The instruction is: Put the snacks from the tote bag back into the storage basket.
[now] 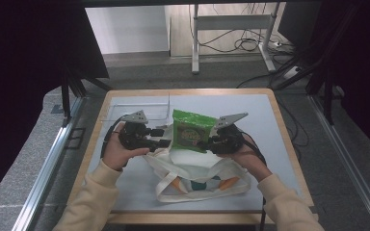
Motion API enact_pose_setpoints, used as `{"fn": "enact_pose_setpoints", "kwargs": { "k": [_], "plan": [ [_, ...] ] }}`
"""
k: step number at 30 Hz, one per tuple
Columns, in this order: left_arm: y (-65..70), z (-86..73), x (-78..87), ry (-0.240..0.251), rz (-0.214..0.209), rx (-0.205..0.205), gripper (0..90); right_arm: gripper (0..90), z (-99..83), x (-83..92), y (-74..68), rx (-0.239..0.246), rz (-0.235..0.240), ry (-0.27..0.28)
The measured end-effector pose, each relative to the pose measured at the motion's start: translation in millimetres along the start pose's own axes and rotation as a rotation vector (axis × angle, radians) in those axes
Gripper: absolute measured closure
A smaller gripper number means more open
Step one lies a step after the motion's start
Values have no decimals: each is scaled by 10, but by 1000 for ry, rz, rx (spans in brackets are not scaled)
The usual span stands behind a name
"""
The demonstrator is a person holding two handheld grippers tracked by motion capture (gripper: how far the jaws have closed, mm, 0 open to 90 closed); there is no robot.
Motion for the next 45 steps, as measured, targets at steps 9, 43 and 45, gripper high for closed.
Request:
{"fn": "enact_pose_setpoints", "kwargs": {
  "k": [9, 43, 45],
  "plan": [
    [64, 93, 71, 9, -1, -24, 424, 729, -52, 15, 14, 26, -18, -49],
    [211, 358, -142, -224, -58, -175, 669, 723, -59, -86, -140, 137, 31, -104],
    [211, 352, -127, -222, -63, -179, 690, 715, -59, -76, -155, 142, 49, -95]
  ]
}}
Point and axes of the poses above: each handheld gripper's, and its own axes: x roughly backward along the jaws, z roughly out of its top, y roughly to its right, the point moved 9 cm from there along -x, roughly forward along the jaws, and after that the axes turned 9 degrees about x, right-handed, at the moved point
